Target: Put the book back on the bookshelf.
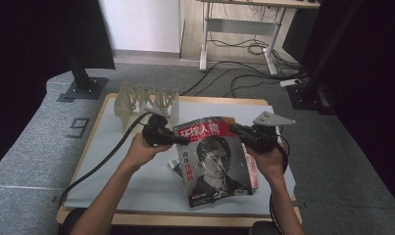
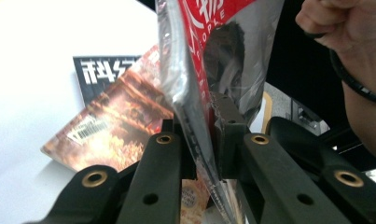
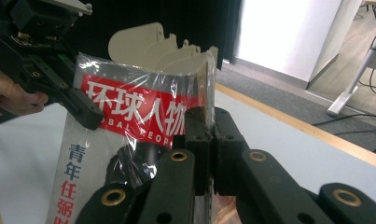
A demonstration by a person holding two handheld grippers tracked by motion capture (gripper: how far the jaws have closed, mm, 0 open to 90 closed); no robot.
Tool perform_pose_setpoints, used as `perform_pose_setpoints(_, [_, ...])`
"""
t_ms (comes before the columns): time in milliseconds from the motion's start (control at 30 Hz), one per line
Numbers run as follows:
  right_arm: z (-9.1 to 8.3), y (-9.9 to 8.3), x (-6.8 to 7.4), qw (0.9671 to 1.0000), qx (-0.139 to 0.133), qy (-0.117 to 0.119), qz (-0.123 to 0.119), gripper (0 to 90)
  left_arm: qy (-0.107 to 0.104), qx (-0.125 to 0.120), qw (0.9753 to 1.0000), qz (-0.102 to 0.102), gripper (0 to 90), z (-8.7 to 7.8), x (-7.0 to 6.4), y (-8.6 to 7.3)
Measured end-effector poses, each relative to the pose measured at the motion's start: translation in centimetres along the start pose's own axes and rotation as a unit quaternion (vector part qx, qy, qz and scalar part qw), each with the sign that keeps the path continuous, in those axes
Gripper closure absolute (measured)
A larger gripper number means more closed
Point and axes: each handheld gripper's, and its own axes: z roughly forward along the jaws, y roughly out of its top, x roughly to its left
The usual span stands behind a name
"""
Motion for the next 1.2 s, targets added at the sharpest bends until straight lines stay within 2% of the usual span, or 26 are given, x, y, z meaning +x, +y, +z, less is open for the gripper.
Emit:
perform_pose_setpoints(33, [-0.1, 0.1, -0.1, 1.0000, -0.003, 0.001, 0.002, 85.7, 0.000, 0.000, 1.0000, 0.000, 82.8, 0.0, 0.0, 0.0])
perform_pose_setpoints(200, [-0.5, 0.9, -0.2, 0.9999, -0.012, 0.004, 0.005, 85.7, 0.027, -0.020, 0.9993, 0.019, 85.6, -1.7, -1.0, 1.5])
perform_pose_setpoints(367, [-0.6, 1.6, 0.0, 0.9998, -0.017, 0.002, 0.001, 85.6, 0.061, -0.033, 0.9965, 0.047, 86.1, -2.4, -2.1, 2.2])
perform_pose_setpoints(467, [-0.7, 2.0, 0.1, 0.9998, -0.021, -0.002, -0.003, 85.5, 0.071, -0.050, 0.9944, 0.060, 86.1, -2.6, -2.6, 2.3])
perform_pose_setpoints(500, [-0.8, 2.2, 0.1, 0.9997, -0.023, -0.003, -0.004, 85.5, 0.071, -0.050, 0.9944, 0.060, 86.2, -2.6, -2.6, 2.3])
perform_pose_setpoints(533, [-0.9, 2.4, 0.1, 0.9997, -0.025, -0.004, -0.005, 85.5, 0.085, -0.062, 0.9917, 0.075, 86.2, -2.8, -3.1, 2.4])
perform_pose_setpoints(600, [-1.1, 2.7, 0.1, 0.9995, -0.031, -0.006, -0.007, 85.5, 0.104, -0.072, 0.9877, 0.092, 86.4, -3.0, -3.6, 2.6])
perform_pose_setpoints(700, [-1.4, 3.2, 0.2, 0.9993, -0.035, -0.008, -0.013, 85.4, 0.145, -0.079, 0.9782, 0.126, 86.5, -3.1, -4.5, 2.9])
perform_pose_setpoints(733, [-1.4, 3.3, 0.2, 0.9992, -0.035, -0.009, -0.015, 85.4, 0.152, -0.079, 0.9760, 0.135, 86.4, -3.1, -4.7, 3.0])
perform_pose_setpoints(800, [-1.4, 3.4, 0.3, 0.9992, -0.033, -0.012, -0.019, 85.3, 0.163, -0.073, 0.9733, 0.144, 86.4, -3.0, -5.0, 3.1])
perform_pose_setpoints(900, [-1.2, 3.2, 0.2, 0.9994, -0.026, -0.010, -0.018, 85.2, 0.166, -0.062, 0.9734, 0.145, 86.0, -2.8, -4.9, 3.0])
perform_pose_setpoints(967, [-1.1, 2.6, 0.0, 0.9996, -0.024, -0.007, -0.012, 85.1, 0.155, -0.069, 0.9758, 0.138, 86.0, -2.8, -4.5, 2.7])
perform_pose_setpoints(1033, [-1.2, 2.4, -0.2, 0.9996, -0.024, -0.006, -0.010, 85.0, 0.149, -0.068, 0.9768, 0.138, 85.7, -2.8, -4.4, 2.7])
perform_pose_setpoints(1100, [-1.3, 2.4, -0.2, 0.9997, -0.021, -0.005, -0.013, 84.8, 0.155, -0.064, 0.9754, 0.143, 84.5, -2.7, -4.5, 2.6])
perform_pose_setpoints(1200, [-1.5, 2.4, -0.2, 0.9996, -0.018, -0.006, -0.020, 84.3, 0.171, -0.050, 0.9715, 0.156, 81.1, -2.3, -4.6, 2.4])
